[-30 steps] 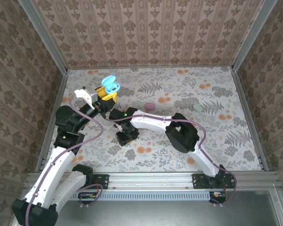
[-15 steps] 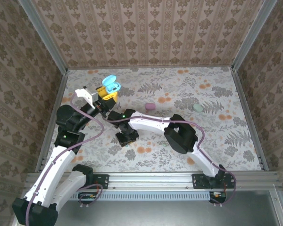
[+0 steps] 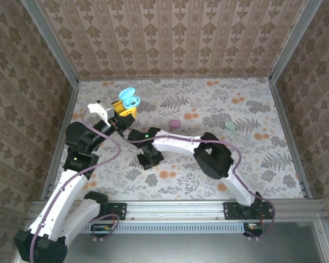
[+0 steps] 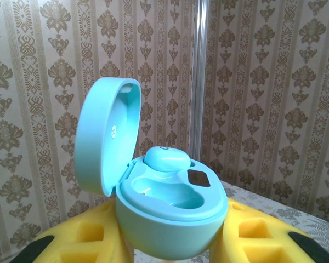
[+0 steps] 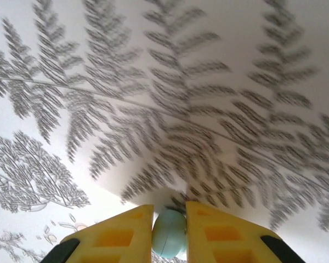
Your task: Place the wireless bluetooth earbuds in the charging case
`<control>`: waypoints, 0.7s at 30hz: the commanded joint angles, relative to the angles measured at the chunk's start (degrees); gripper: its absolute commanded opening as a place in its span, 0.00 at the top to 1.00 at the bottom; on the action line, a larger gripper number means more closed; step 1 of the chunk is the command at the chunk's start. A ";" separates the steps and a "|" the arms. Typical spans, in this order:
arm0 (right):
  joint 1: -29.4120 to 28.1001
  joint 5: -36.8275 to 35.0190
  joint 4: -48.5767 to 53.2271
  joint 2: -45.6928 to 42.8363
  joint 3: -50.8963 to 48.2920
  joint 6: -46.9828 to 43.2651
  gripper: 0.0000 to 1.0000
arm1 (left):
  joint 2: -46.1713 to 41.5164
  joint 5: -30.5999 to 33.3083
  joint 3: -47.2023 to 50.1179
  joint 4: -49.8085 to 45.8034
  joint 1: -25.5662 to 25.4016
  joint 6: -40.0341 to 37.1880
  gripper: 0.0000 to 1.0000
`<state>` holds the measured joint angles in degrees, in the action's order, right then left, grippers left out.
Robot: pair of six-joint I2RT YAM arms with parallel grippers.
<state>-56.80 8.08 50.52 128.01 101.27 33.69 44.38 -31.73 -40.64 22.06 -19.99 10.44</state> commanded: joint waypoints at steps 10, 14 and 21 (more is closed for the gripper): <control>19.02 12.18 -28.72 -42.76 -36.21 12.62 0.78 | 7.76 -3.98 -0.85 4.27 -2.76 -0.42 0.71; 23.71 12.92 -28.11 -53.48 -36.39 12.85 0.78 | 11.59 -4.66 -0.84 6.76 -4.76 -0.84 0.71; 24.89 16.87 -33.38 -60.04 -28.91 13.34 0.76 | 17.03 -7.31 -1.01 10.28 -8.37 -1.72 0.71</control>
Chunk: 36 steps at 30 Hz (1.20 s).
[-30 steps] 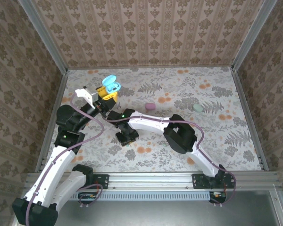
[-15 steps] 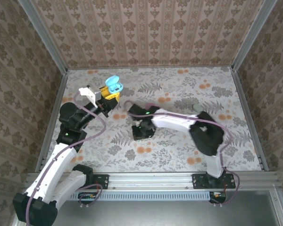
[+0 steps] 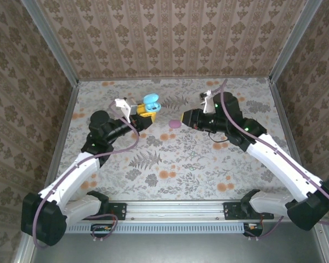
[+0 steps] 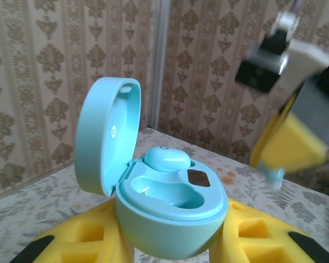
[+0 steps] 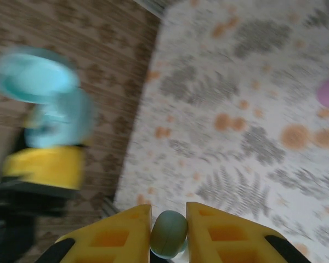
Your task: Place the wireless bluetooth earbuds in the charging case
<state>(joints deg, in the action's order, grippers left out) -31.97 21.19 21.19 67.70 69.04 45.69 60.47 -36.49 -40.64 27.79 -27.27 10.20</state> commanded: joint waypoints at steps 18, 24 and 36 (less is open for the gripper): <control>-5.39 6.18 -8.89 14.49 16.23 0.18 0.76 | 4.75 -6.96 -0.67 10.27 -1.83 1.05 0.71; -5.91 4.30 -5.54 15.88 18.14 -2.13 0.76 | 4.72 -6.43 -0.86 10.13 -2.18 1.03 0.71; -7.36 1.12 -0.03 17.55 19.42 -5.38 0.76 | 4.22 -5.32 -0.97 10.88 -2.35 2.02 0.71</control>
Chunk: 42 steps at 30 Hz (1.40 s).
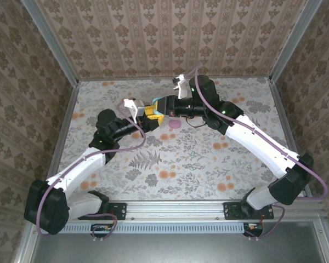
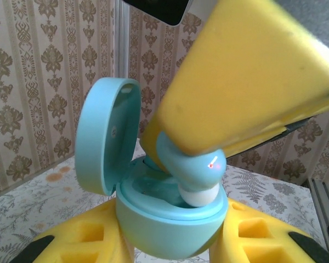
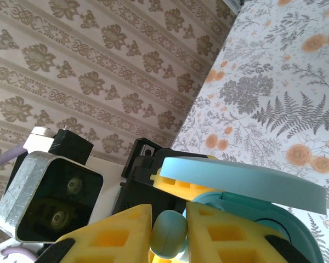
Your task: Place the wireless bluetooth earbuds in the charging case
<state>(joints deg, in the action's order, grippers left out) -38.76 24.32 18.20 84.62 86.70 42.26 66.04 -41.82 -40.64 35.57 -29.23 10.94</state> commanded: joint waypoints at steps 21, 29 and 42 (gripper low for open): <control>-2.83 -10.41 3.49 2.11 3.61 -4.06 0.76 | -2.56 -0.22 -0.49 3.40 -0.39 1.58 0.71; -3.89 -12.70 5.80 2.93 5.65 -6.58 0.75 | -3.02 0.65 -0.31 4.00 -0.39 2.12 0.71; -4.04 -13.20 5.97 1.58 6.11 -7.17 0.71 | -3.02 1.22 -0.39 4.24 -0.39 2.07 0.71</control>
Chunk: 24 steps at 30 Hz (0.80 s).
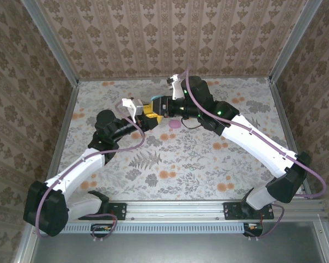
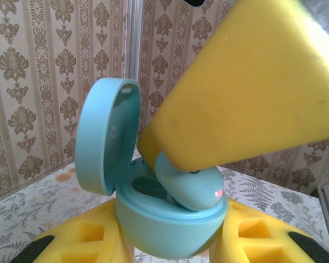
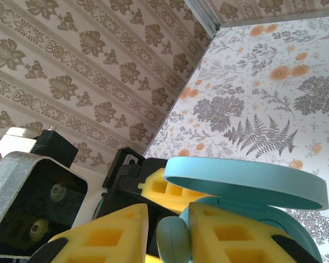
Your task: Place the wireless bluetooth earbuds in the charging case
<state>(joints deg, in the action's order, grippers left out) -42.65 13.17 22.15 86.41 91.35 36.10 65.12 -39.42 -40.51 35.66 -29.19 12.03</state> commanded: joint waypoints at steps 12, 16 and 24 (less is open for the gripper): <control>-0.13 -2.31 1.31 -1.02 3.32 -0.39 0.69 | -1.93 -0.89 -0.45 3.72 -0.43 0.45 0.71; -0.15 -2.96 1.24 -1.61 3.11 -0.21 0.69 | -2.02 -0.87 -0.53 3.64 -0.43 0.40 0.72; -0.15 -2.60 1.22 -2.45 3.07 0.02 0.69 | -2.11 -0.62 -0.68 3.19 -0.43 0.10 0.71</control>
<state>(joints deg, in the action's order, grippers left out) -42.70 11.49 22.63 86.11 92.86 35.99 64.75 -39.44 -40.51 36.49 -29.23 12.01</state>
